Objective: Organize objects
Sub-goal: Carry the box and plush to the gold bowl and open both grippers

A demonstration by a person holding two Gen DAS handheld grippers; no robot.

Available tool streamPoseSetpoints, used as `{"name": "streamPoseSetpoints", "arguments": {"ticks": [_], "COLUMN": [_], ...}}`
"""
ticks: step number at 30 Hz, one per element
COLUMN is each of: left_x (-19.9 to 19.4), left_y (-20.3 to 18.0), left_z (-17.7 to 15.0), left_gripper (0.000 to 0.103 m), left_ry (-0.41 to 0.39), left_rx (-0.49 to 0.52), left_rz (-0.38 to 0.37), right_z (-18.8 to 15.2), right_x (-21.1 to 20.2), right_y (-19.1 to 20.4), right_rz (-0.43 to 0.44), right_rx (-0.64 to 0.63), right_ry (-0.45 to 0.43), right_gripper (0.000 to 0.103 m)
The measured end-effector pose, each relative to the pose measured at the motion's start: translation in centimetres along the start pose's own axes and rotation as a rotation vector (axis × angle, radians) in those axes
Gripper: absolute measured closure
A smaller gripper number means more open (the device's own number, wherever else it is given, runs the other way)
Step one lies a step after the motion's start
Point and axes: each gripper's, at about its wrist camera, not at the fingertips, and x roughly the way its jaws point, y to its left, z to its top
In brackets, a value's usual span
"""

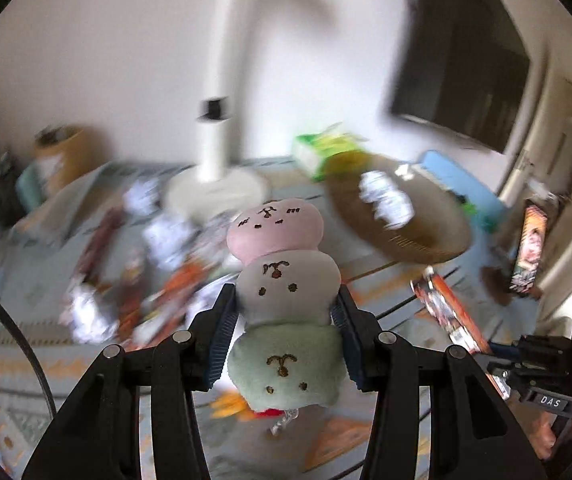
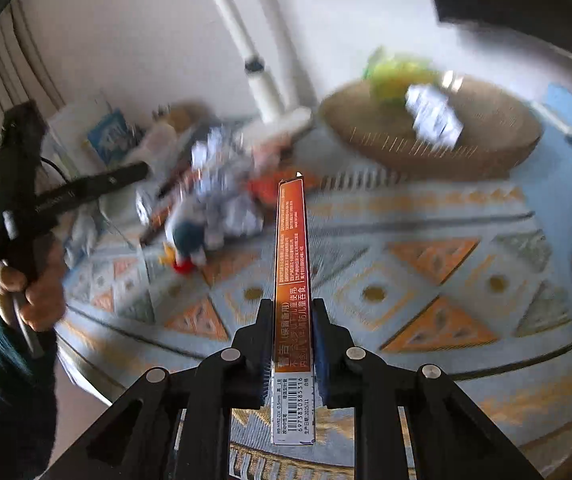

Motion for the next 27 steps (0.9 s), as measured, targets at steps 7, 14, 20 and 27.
{"name": "streamPoseSetpoints", "arguments": {"ticks": [7, 14, 20, 27], "left_x": [5.9, 12.5, 15.2, 13.0], "left_y": [-6.6, -10.3, -10.4, -9.1], "left_z": [5.7, 8.6, 9.2, 7.8], "left_gripper": [0.058, 0.055, 0.031, 0.031], "left_ry": [0.013, 0.039, 0.086, 0.062], "left_rx": [0.008, -0.027, -0.089, -0.103], "left_rz": [-0.108, -0.105, -0.150, -0.139], "right_z": [6.8, 12.6, 14.6, 13.5], "right_x": [-5.1, -3.3, -0.8, 0.1], "right_y": [-4.3, -9.7, -12.1, -12.9], "right_rz": [-0.192, -0.315, -0.348, -0.329], "right_rx": [0.108, 0.236, 0.261, 0.252], "right_ry": [-0.231, -0.271, -0.254, -0.217], "right_gripper": [0.086, 0.086, 0.081, 0.077]}}
